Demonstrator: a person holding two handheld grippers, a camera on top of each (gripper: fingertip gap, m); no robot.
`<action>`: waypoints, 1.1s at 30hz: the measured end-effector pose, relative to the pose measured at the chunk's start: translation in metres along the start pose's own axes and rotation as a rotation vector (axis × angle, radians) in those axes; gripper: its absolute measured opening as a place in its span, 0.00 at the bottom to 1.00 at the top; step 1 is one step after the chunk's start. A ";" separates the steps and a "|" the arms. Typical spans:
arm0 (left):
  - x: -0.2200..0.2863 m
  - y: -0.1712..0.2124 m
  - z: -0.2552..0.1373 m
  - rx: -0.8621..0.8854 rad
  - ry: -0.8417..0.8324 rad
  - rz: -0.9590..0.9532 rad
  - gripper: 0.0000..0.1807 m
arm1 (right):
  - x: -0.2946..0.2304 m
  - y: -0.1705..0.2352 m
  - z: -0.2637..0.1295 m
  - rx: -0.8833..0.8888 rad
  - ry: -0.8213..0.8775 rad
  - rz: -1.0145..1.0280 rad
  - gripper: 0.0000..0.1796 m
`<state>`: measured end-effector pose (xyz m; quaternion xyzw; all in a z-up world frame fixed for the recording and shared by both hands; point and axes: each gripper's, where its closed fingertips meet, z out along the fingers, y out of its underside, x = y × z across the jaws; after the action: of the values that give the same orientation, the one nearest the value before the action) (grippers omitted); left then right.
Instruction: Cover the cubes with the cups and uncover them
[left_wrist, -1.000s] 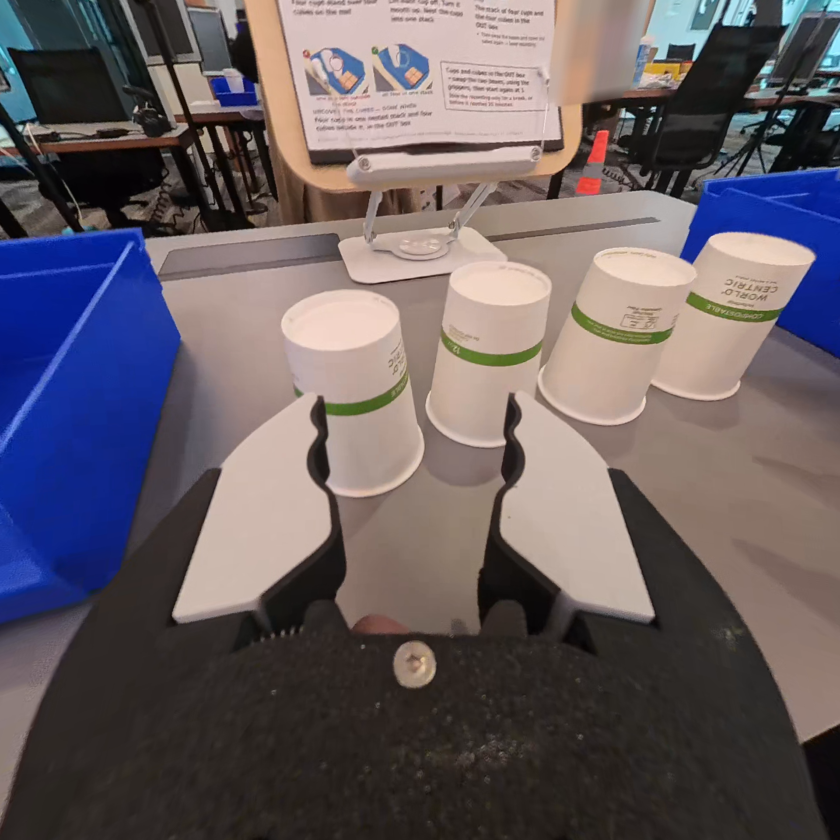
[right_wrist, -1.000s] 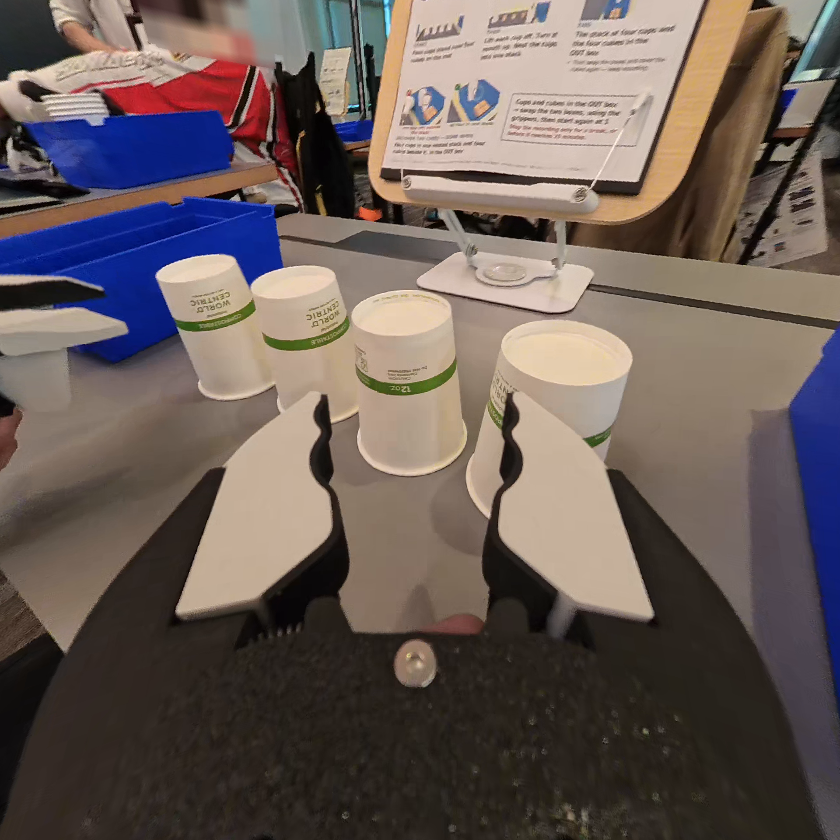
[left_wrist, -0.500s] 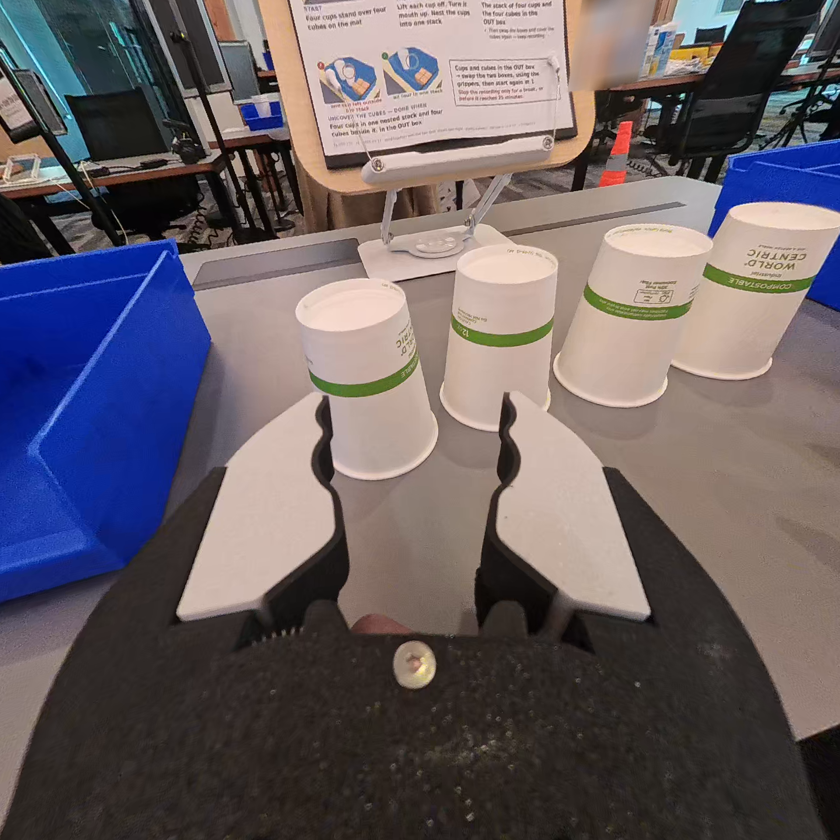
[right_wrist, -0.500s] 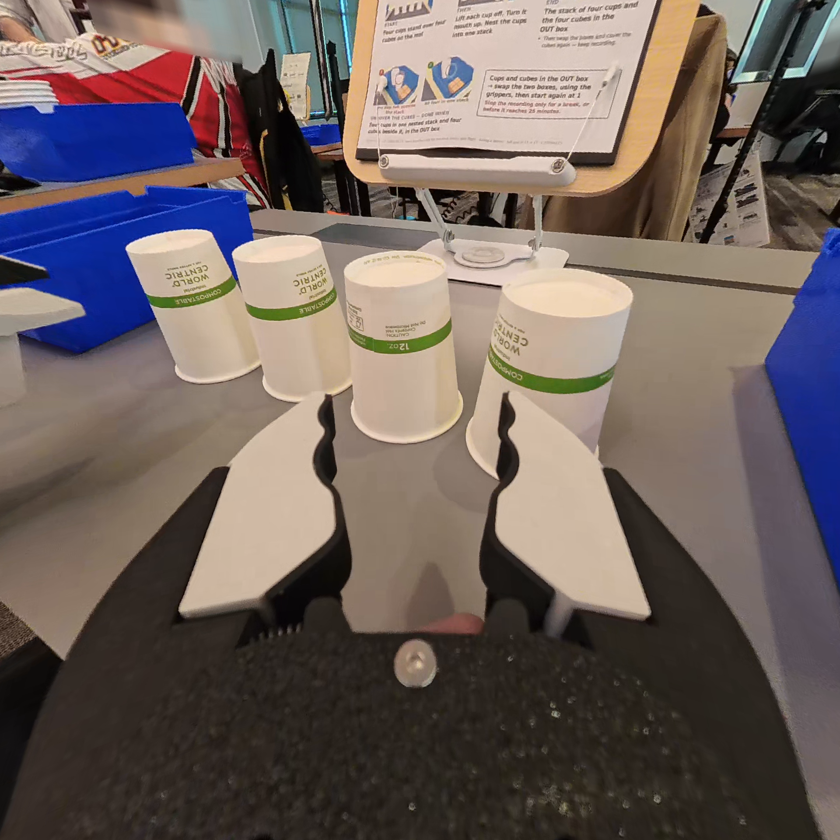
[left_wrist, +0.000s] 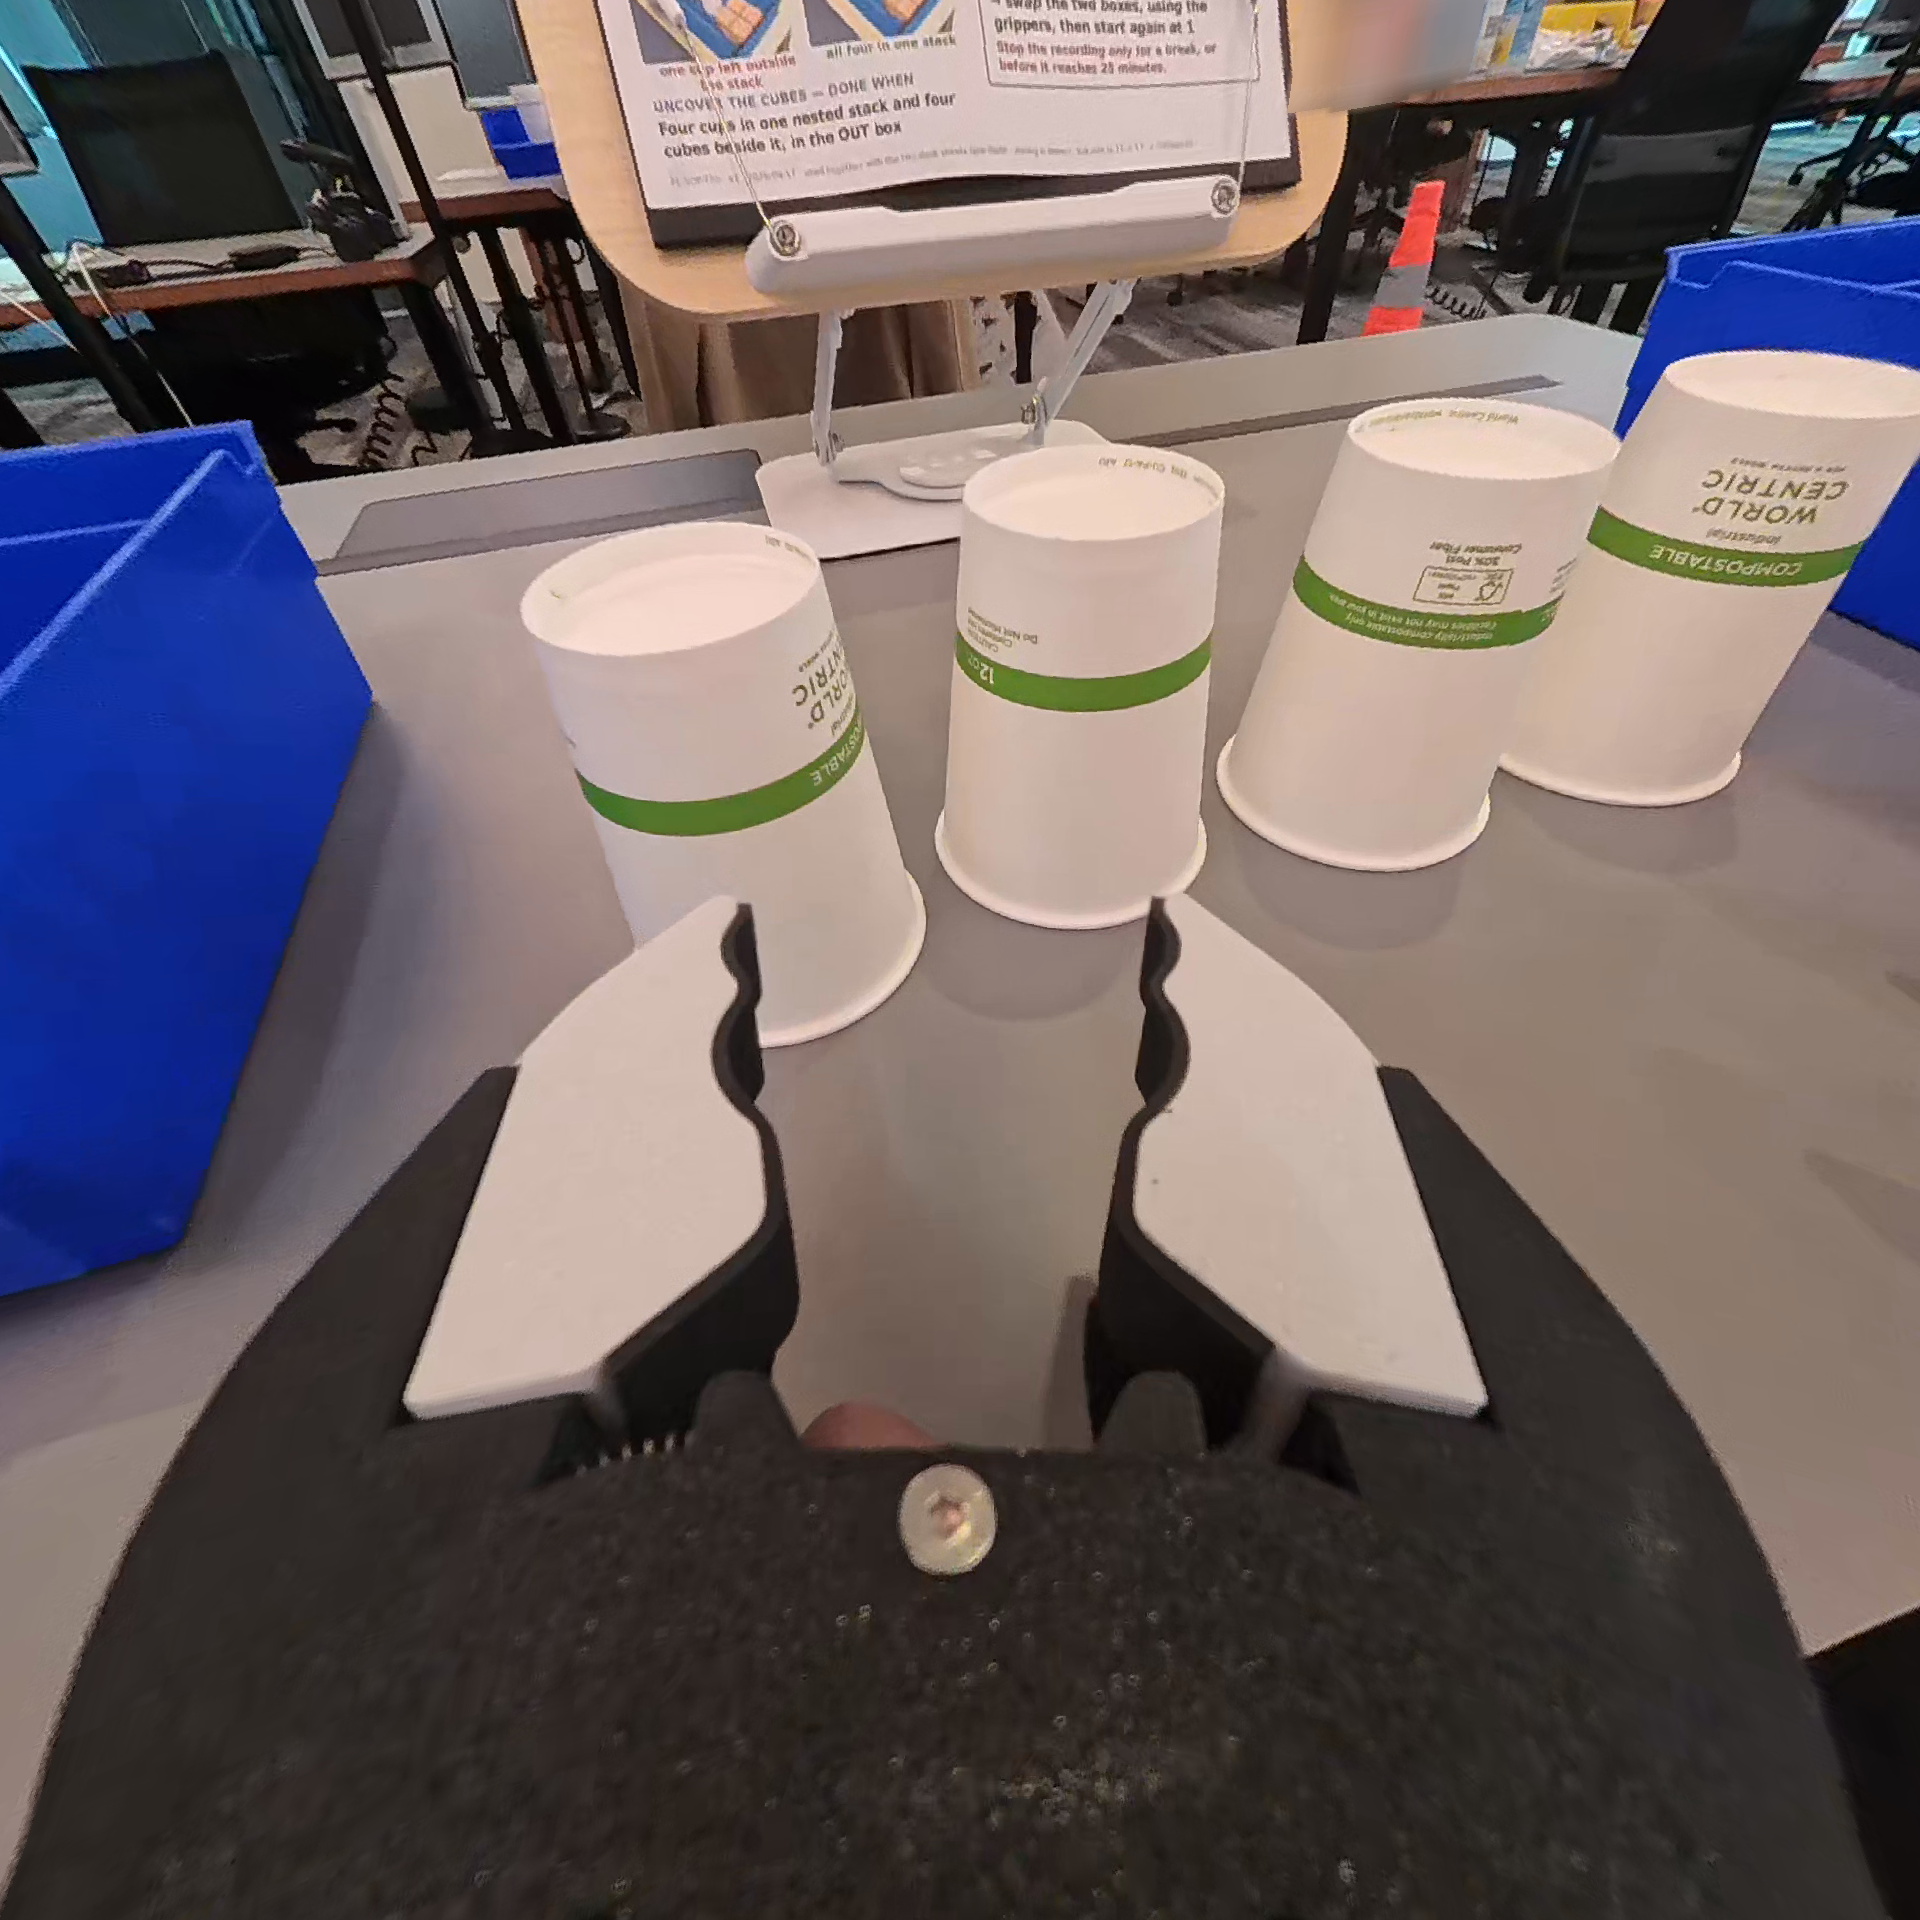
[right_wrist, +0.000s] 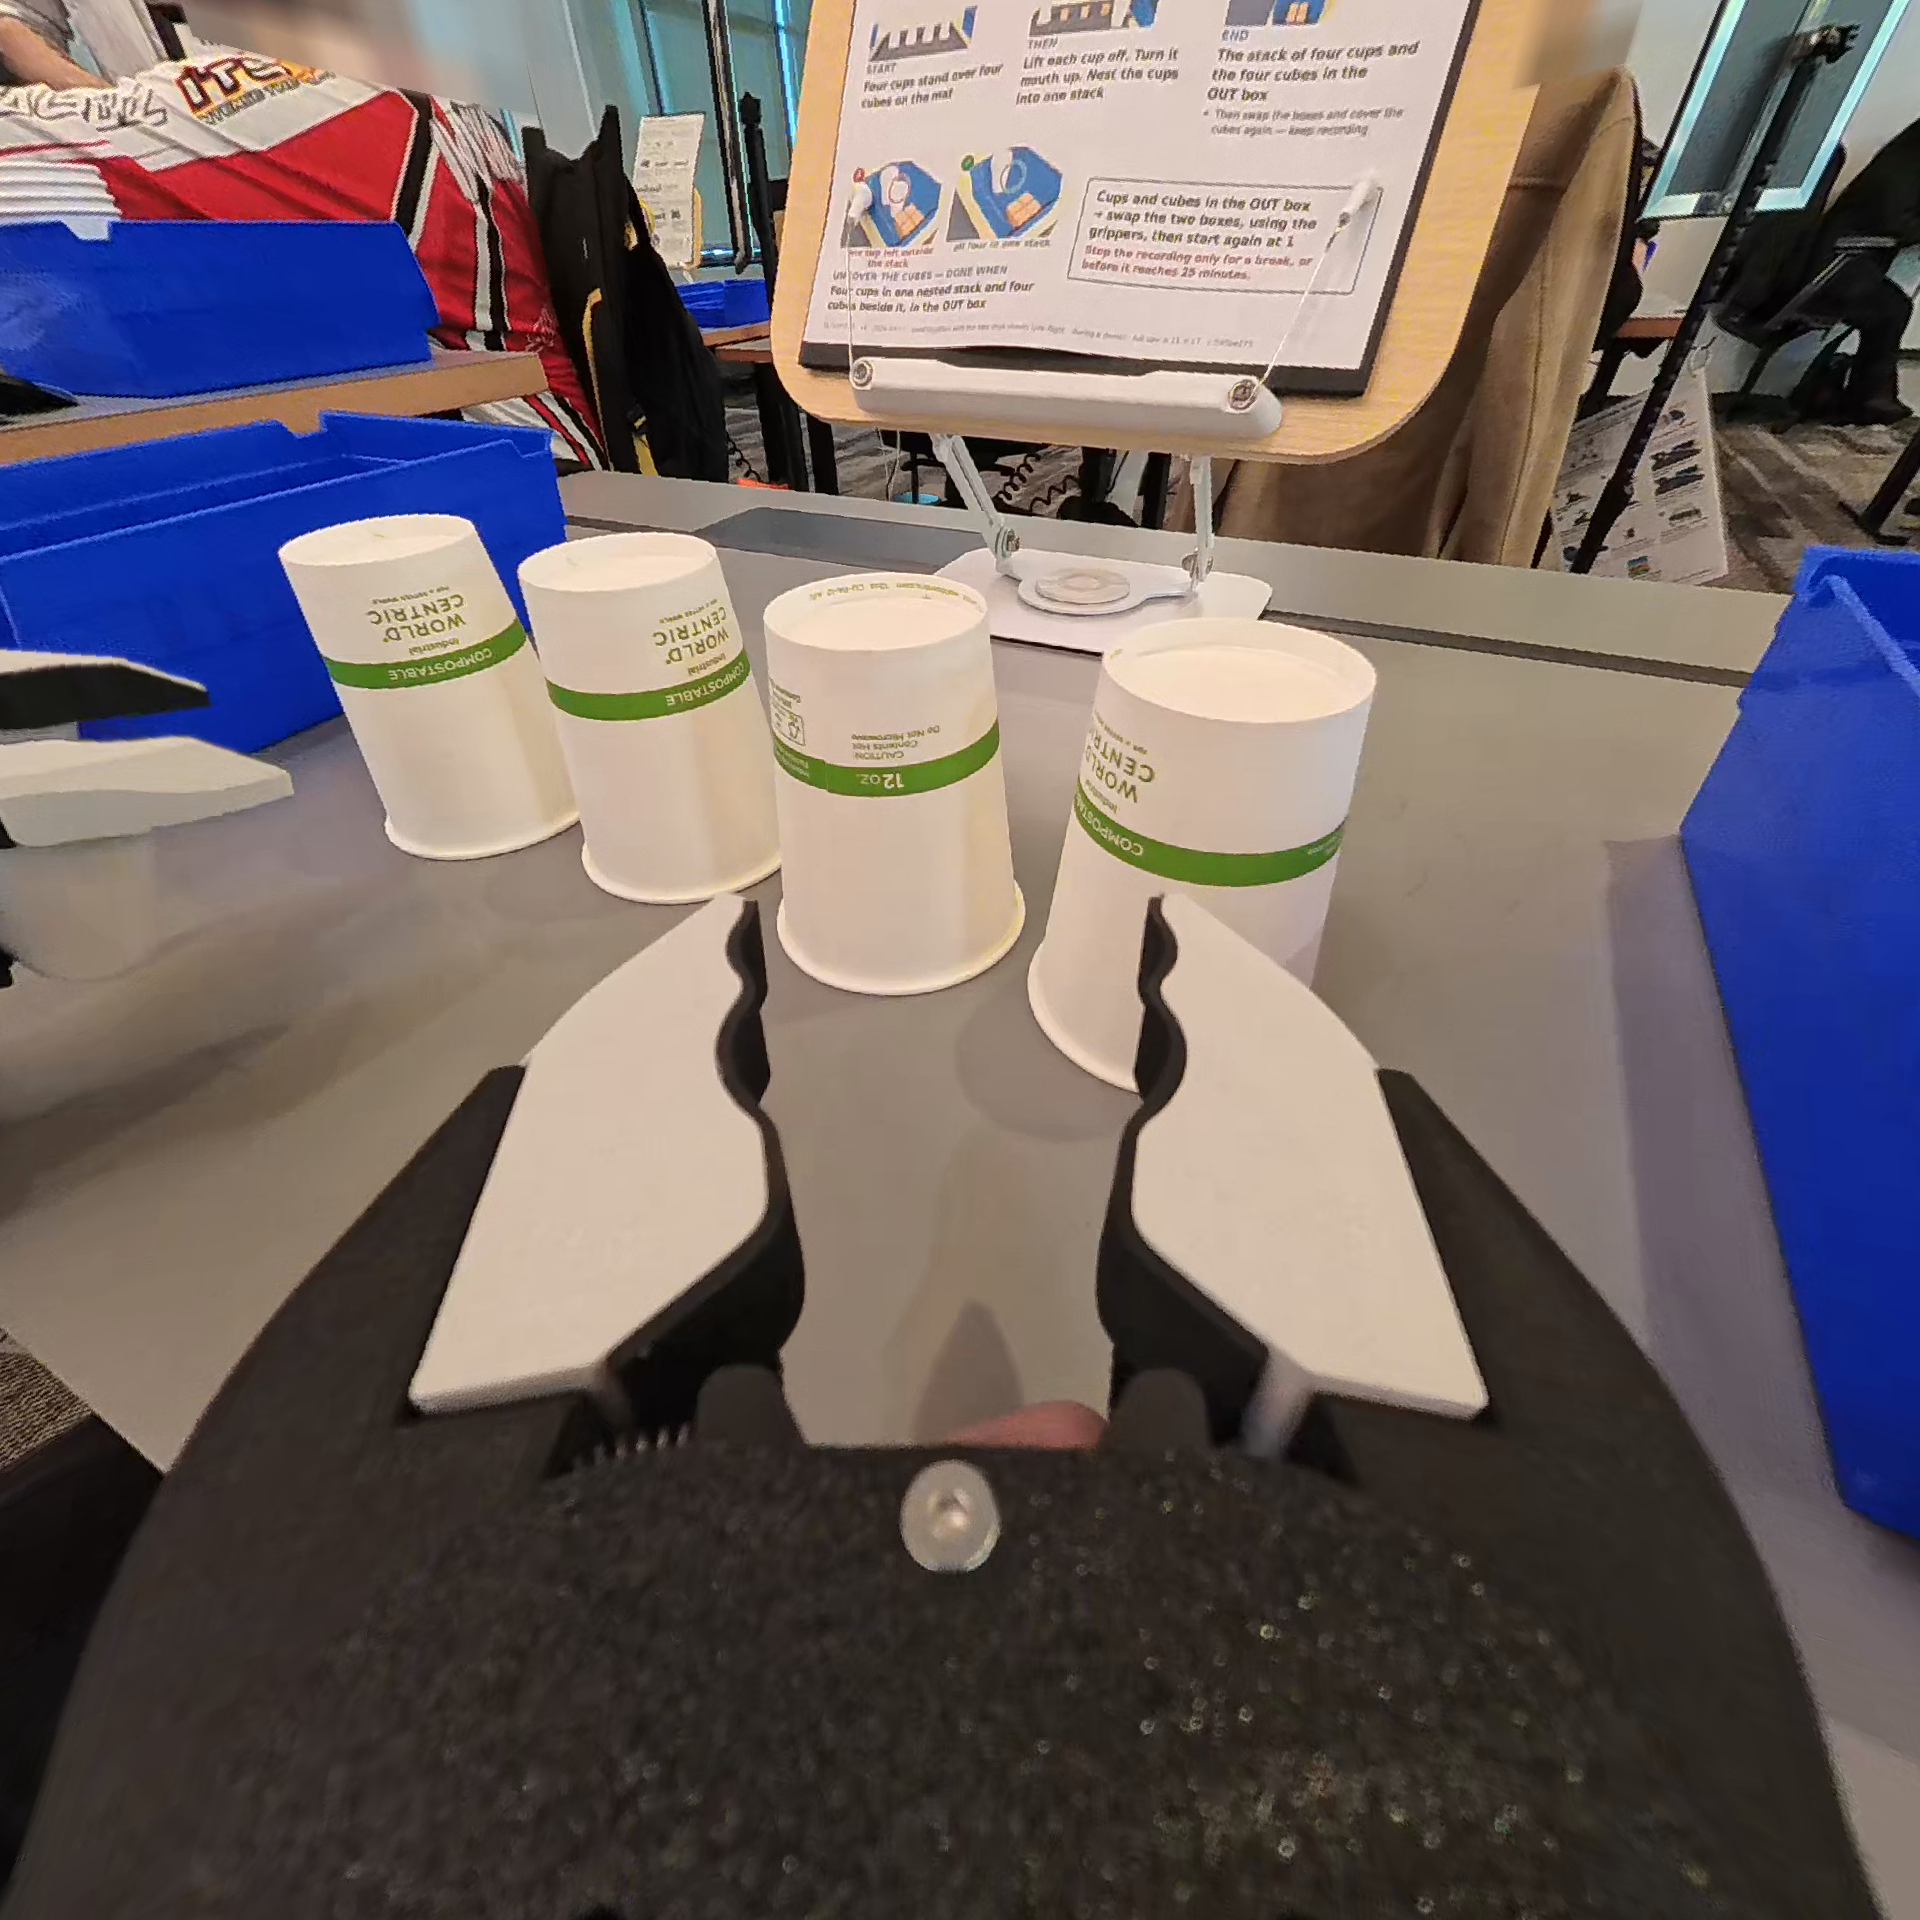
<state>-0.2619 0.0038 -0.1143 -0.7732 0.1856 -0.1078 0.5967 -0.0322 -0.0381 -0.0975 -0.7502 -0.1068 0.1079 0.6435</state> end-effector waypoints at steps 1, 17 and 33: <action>0.000 0.001 0.001 -0.005 0.000 0.003 0.39 | 0.001 0.000 0.000 -0.003 0.000 0.002 0.38; 0.002 0.003 -0.004 -0.020 0.003 0.030 0.39 | -0.002 -0.004 0.007 -0.006 -0.027 -0.006 0.38; -0.006 0.010 0.000 -0.114 0.018 0.062 0.40 | -0.009 -0.001 0.010 -0.024 -0.054 -0.009 0.38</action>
<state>-0.2687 0.0037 -0.1240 -0.7990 0.2207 -0.0854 0.5529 -0.0440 -0.0310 -0.0977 -0.7543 -0.1289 0.1238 0.6317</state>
